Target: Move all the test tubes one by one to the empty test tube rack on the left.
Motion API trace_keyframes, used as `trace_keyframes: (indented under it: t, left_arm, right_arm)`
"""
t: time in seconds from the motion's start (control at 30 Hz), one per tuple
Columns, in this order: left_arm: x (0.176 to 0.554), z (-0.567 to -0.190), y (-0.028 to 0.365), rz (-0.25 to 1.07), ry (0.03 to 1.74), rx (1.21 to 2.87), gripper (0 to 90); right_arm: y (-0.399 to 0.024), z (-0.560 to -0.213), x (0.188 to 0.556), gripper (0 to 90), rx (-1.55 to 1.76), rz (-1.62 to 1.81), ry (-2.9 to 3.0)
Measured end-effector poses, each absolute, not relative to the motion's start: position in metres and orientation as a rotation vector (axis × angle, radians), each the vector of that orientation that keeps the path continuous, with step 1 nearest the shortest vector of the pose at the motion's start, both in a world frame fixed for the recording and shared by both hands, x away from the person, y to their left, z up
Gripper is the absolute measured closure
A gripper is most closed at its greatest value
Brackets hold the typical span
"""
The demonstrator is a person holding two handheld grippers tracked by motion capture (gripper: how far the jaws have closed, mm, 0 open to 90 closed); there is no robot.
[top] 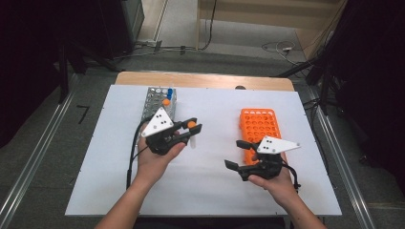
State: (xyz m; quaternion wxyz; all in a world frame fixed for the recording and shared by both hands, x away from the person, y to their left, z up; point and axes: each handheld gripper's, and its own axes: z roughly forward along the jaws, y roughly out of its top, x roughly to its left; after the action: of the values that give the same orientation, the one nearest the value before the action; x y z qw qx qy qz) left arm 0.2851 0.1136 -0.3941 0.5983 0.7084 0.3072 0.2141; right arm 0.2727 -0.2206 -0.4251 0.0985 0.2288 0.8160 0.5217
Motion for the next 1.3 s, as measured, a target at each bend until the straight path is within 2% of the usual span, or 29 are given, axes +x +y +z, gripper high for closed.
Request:
trace_keyframes:
  t: [0.2,0.47,0.7,1.17,1.3]
  left_arm:
    - [0.305,-0.391,0.146,0.568,0.812,1.582,70.3]
    - [0.331,-0.401,0.171,0.655,0.922,1.523,70.3]
    - [0.348,-0.411,0.17,0.722,0.959,1.479,70.3]
    - [0.354,-0.426,0.153,0.813,1.013,1.617,69.9]
    - [0.356,-0.427,0.153,0.787,1.036,1.627,65.7]
  right_arm:
    - [-0.26,-0.43,0.272,0.0,0.736,1.539,2.394]
    - [-0.302,-0.44,0.267,0.0,0.83,1.515,2.35]
    - [-0.326,-0.448,0.264,0.0,0.889,1.496,2.324]
    - [-0.33,-0.451,0.266,0.0,0.905,1.489,2.313]
    - [-0.33,-0.452,0.267,0.0,0.903,1.488,2.31]
